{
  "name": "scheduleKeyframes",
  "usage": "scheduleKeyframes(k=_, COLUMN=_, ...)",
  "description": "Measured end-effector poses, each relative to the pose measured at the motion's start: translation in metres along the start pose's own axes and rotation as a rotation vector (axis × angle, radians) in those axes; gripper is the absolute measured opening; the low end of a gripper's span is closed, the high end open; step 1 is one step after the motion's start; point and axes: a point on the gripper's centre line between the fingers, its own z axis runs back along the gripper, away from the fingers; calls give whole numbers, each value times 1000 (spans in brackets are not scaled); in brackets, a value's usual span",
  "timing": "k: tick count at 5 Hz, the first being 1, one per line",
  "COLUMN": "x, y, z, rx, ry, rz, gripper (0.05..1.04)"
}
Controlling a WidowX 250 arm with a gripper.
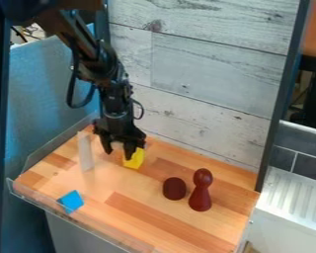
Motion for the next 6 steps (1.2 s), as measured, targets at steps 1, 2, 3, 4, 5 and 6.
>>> scheduleKeyframes(k=1, x=3, y=-3, z=-1, rx=-2, ry=-1, rz=4, gripper=621)
scheduleKeyframes(k=2, x=7, y=-8, z=-4, rx=-4, ry=4, rz=9, gripper=621)
scheduleKeyframes(k=3, x=11, y=-11, z=-3, rx=-1, ry=1, rz=10, gripper=621)
scheduleKeyframes(k=4, x=13, y=-14, z=-6, rx=-1, ry=10, rz=17, gripper=621)
scheduleKeyframes(k=5, x=15, y=-16, z=-8, rx=0, ry=11, rz=21, gripper=621)
scheduleKeyframes(k=6, x=19, y=-18, z=-10, rx=2, ry=8, rz=21, gripper=691)
